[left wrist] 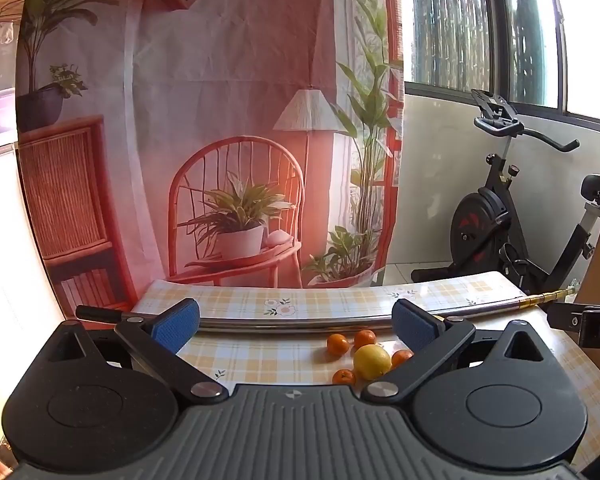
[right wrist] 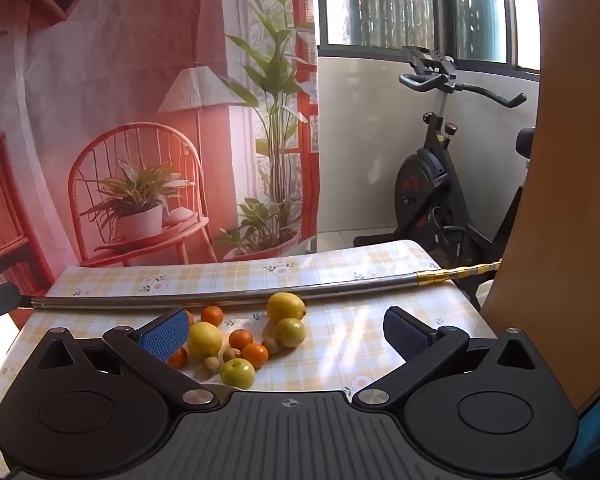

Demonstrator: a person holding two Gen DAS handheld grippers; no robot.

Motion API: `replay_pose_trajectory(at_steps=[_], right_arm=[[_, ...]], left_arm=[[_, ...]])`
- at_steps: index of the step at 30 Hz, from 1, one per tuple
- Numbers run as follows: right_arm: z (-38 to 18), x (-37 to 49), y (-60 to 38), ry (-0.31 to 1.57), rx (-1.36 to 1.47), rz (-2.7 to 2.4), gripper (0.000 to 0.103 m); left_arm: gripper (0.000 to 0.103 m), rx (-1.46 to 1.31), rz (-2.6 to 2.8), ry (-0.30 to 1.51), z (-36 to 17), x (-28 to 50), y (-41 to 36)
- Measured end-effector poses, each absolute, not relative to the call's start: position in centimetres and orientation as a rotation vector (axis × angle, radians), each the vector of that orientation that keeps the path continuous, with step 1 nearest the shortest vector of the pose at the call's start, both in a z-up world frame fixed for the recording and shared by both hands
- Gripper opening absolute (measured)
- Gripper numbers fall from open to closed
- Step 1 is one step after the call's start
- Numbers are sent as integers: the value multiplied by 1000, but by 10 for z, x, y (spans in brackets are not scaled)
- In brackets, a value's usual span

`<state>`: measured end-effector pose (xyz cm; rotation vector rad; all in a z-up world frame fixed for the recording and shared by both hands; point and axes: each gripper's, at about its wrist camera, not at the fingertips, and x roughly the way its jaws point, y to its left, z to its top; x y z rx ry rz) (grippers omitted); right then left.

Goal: Organize fruits

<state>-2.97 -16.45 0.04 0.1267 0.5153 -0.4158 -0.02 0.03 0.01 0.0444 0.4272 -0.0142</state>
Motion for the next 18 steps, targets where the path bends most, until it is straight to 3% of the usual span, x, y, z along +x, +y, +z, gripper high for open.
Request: replay_pose_trajectory(at_steps=[18], right_arm=[[2,-32,-163,502,130,-410,103]], left_arm=[[103,57,-5,380,8,-3,5]])
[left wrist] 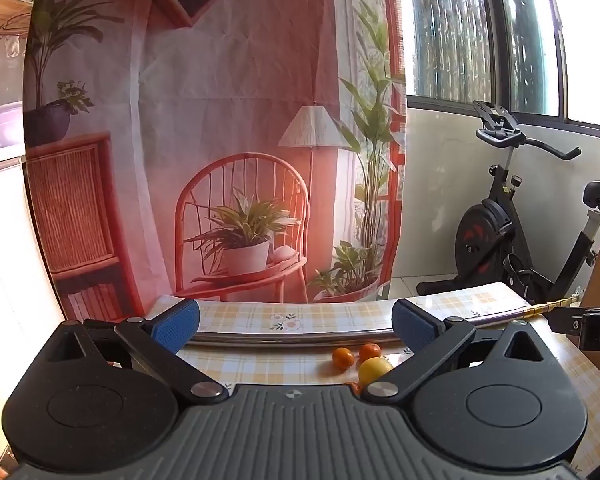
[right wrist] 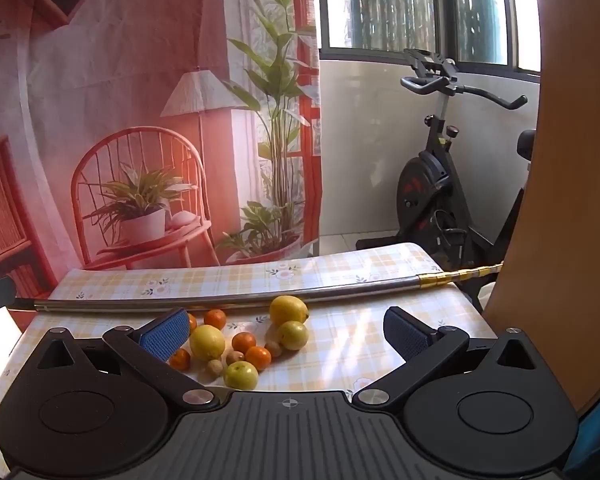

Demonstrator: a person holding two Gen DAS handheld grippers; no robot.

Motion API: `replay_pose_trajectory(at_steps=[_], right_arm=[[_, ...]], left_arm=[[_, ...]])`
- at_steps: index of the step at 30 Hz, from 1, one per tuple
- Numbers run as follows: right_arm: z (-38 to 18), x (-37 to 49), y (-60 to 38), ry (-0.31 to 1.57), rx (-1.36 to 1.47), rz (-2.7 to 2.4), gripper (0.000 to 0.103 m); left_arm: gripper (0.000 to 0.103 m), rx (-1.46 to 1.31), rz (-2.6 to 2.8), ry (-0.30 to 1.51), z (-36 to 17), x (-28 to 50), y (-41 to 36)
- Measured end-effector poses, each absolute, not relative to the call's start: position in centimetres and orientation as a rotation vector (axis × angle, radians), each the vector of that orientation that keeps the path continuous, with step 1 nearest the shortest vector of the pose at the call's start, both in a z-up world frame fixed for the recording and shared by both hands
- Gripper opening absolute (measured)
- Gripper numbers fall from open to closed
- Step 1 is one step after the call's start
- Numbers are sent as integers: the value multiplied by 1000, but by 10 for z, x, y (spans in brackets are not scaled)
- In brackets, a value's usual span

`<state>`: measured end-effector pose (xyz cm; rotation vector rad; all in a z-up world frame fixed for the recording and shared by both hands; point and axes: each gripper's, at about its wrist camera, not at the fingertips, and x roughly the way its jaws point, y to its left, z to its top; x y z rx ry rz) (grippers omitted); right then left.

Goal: Organize fruits

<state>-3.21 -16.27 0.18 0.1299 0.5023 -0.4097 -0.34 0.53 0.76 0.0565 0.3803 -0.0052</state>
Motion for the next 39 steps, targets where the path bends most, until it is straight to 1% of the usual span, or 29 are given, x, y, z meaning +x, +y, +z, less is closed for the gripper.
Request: replay_pose_trajectory(at_steps=[7,39], right_arm=[[6,-39,-161,479,130,-411,103],[7,-39,-161,477,132,-414,103]], left_arm=[[103,67,-1,361,10,-6,4],[103,71,11,352,10,-12,1]])
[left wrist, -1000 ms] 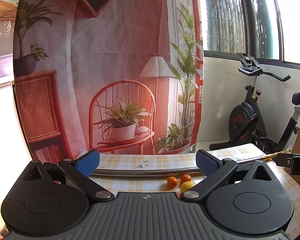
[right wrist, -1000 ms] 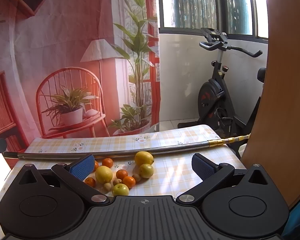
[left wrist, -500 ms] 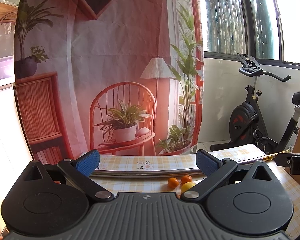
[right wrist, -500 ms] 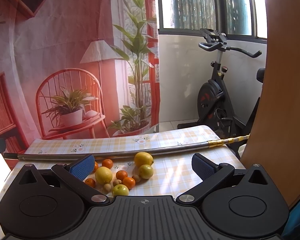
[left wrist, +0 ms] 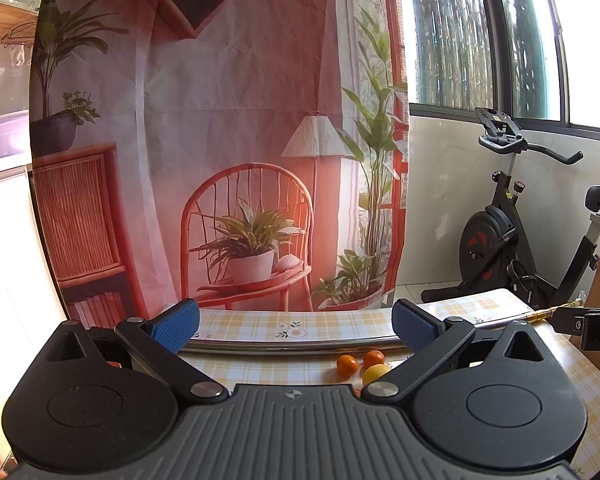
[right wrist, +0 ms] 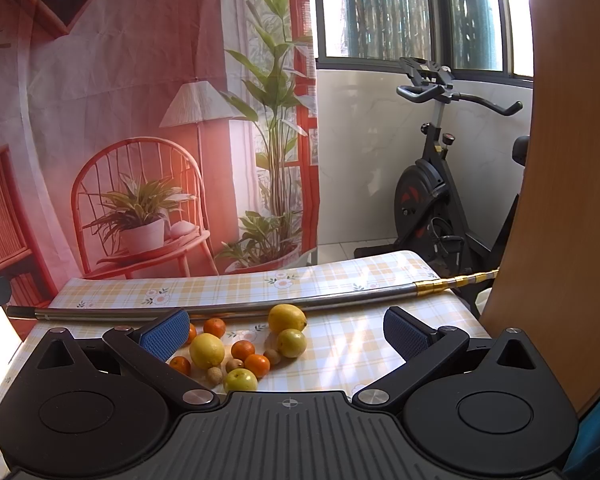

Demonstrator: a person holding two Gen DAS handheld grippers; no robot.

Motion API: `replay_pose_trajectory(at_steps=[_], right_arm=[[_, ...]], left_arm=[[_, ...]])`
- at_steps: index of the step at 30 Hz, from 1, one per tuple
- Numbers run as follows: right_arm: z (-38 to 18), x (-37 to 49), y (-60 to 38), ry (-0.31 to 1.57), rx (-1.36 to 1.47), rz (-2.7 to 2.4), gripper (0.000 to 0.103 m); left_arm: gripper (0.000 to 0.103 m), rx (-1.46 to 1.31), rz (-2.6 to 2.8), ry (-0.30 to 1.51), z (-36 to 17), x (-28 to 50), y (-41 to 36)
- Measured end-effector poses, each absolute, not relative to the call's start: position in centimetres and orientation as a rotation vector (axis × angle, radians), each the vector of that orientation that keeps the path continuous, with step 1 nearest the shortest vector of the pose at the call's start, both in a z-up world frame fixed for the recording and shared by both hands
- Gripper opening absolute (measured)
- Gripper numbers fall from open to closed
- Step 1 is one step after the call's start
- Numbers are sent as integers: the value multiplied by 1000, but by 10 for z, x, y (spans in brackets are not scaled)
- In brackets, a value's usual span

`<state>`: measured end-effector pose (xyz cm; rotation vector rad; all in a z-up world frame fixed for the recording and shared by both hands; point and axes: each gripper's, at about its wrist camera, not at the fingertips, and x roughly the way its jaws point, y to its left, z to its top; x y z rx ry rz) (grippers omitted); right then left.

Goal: Organize fruits

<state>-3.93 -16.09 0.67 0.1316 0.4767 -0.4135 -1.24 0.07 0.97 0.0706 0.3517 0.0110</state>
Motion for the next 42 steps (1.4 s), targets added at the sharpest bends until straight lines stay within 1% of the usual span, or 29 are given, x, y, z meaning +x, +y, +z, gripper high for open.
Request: replay_pose_trajectory(at_steps=[20,30,36,42], right_arm=[[7,-39,-161,475,132,-414,103],[12,-45,-163,434,148,-410,103],[9,-43,-165,430,151,-410,103],[2,-33,-171,438,121,-409,103]], left_arm=[[103,67,17,343,9,-14,-1],[103,50,13,314,8,-16,0],[103,53,12,321,3,-9,-1],[103,84,13,378,-14,20,-1]])
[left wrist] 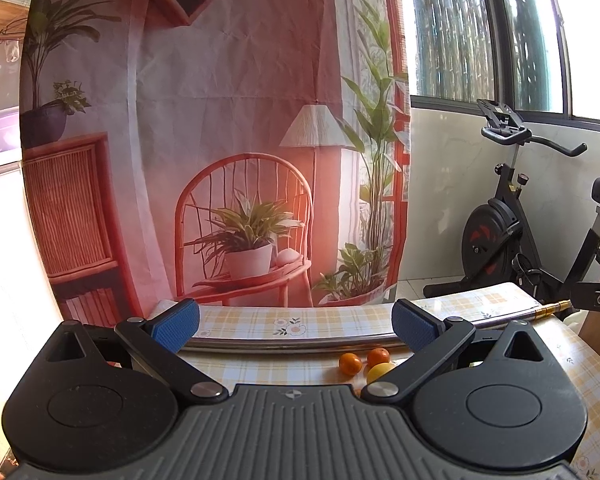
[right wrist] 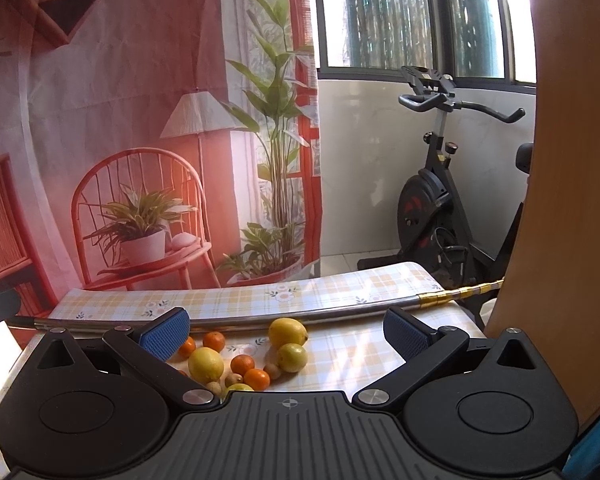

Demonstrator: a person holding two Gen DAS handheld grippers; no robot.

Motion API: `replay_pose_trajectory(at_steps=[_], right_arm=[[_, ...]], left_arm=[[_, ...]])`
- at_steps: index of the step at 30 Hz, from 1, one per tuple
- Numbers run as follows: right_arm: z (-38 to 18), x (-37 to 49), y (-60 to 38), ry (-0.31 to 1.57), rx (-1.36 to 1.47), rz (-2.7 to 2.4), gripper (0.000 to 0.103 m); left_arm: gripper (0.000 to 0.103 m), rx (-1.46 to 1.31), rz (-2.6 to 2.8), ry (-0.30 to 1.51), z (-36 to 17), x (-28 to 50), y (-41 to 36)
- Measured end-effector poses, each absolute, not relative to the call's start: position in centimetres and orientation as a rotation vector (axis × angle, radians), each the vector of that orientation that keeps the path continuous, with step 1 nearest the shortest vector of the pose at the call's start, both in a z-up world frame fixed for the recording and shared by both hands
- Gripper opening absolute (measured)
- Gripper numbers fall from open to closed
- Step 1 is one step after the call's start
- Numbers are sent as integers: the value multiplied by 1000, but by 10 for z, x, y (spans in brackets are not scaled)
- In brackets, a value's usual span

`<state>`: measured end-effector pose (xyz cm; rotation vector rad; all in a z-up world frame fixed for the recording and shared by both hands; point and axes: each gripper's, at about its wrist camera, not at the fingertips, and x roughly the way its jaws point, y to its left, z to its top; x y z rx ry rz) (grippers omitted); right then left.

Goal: Organize fruits

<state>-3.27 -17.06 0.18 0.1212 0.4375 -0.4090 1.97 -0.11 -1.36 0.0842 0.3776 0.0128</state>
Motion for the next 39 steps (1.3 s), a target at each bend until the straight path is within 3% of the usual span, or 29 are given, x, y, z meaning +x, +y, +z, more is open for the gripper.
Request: replay_pose_trajectory(at_steps=[16,24,39], right_arm=[[-69,41,-220,589,98,-296,103],[-102,68,-235,649,103,-243,102],[-135,88,-255,701,130,-231,100]], left_arm=[[99,9,-20,623,-97,116,36],[97,-79,-116,639,-138,138,35],[98,115,-153,696,-165,167,4]])
